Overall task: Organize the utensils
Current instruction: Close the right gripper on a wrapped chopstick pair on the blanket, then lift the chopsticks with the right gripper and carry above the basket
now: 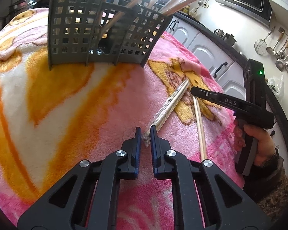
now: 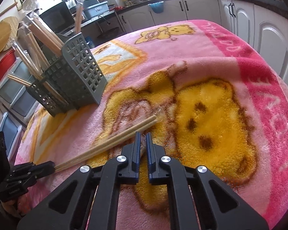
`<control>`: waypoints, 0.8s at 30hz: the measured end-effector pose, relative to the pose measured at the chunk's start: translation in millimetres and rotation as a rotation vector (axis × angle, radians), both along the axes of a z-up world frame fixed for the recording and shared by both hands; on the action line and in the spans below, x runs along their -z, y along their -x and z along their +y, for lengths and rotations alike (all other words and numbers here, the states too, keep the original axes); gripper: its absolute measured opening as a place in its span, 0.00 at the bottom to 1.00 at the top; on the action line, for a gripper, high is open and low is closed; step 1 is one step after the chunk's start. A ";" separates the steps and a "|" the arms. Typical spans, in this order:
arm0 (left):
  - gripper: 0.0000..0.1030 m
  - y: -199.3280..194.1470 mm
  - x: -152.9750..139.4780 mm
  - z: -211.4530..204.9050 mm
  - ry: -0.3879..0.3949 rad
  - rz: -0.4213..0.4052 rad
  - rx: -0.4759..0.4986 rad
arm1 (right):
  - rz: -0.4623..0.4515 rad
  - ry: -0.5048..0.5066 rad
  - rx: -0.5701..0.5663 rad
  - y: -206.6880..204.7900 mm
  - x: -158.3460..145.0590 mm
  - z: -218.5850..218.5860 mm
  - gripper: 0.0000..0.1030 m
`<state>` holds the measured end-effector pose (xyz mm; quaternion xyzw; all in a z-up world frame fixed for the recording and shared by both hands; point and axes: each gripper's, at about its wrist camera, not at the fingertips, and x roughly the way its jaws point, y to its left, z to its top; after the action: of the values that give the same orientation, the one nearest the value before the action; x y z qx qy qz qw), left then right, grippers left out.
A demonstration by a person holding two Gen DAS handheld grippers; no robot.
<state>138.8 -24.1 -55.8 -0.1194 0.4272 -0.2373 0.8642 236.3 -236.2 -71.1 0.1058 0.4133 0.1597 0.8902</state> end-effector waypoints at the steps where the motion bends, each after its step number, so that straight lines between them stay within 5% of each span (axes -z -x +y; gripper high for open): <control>1: 0.06 0.7 -1.5 1.5 0.005 -0.004 -0.005 | -0.009 -0.004 -0.002 1.8 -1.7 0.7 0.06; 24: 0.03 30.5 -113.9 53.4 0.141 -0.318 -0.118 | -0.335 -0.079 -0.187 52.6 -111.0 48.7 0.05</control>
<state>108.3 29.3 58.0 -0.1655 0.2595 -0.2315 0.9229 183.7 -187.5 39.9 0.0736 0.2607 0.2734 0.9230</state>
